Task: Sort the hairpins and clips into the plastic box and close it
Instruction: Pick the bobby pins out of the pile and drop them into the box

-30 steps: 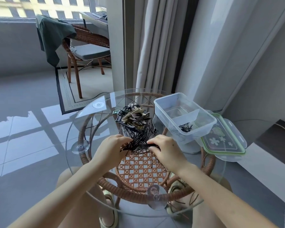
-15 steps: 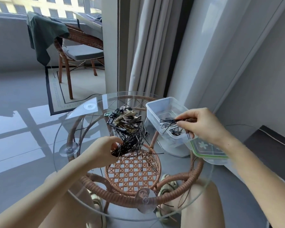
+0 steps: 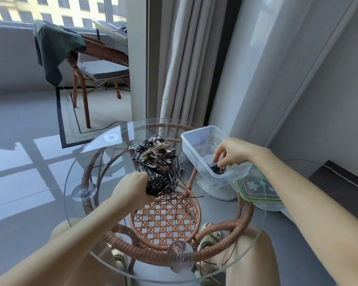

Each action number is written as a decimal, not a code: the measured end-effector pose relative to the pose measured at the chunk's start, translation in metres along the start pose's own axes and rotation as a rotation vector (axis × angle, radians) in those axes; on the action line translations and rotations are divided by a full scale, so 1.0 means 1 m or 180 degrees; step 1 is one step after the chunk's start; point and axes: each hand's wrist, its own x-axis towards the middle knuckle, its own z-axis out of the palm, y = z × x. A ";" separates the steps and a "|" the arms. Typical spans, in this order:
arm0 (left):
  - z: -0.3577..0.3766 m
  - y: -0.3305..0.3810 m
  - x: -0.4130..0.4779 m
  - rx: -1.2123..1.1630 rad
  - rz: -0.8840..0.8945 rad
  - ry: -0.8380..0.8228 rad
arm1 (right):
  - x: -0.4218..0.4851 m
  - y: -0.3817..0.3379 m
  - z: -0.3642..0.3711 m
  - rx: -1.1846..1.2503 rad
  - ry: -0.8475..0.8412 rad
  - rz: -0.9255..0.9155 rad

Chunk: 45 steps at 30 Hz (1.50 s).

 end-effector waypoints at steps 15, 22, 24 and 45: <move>-0.021 0.000 -0.006 -0.0057 0.0088 -0.0094 | -0.059 -0.084 0.134 0.0192 0.0672 0.0001; -0.043 -0.006 -0.015 -0.0489 -0.0048 0.0065 | -0.030 -0.121 0.144 0.0449 0.1203 -0.0098; -0.047 -0.009 -0.018 -0.0559 -0.0051 0.0134 | -0.026 -0.124 0.143 0.0559 0.1396 -0.0169; -0.076 -0.017 -0.030 -0.1006 -0.0096 0.0483 | -0.036 -0.117 0.123 -0.1776 0.1684 -0.1651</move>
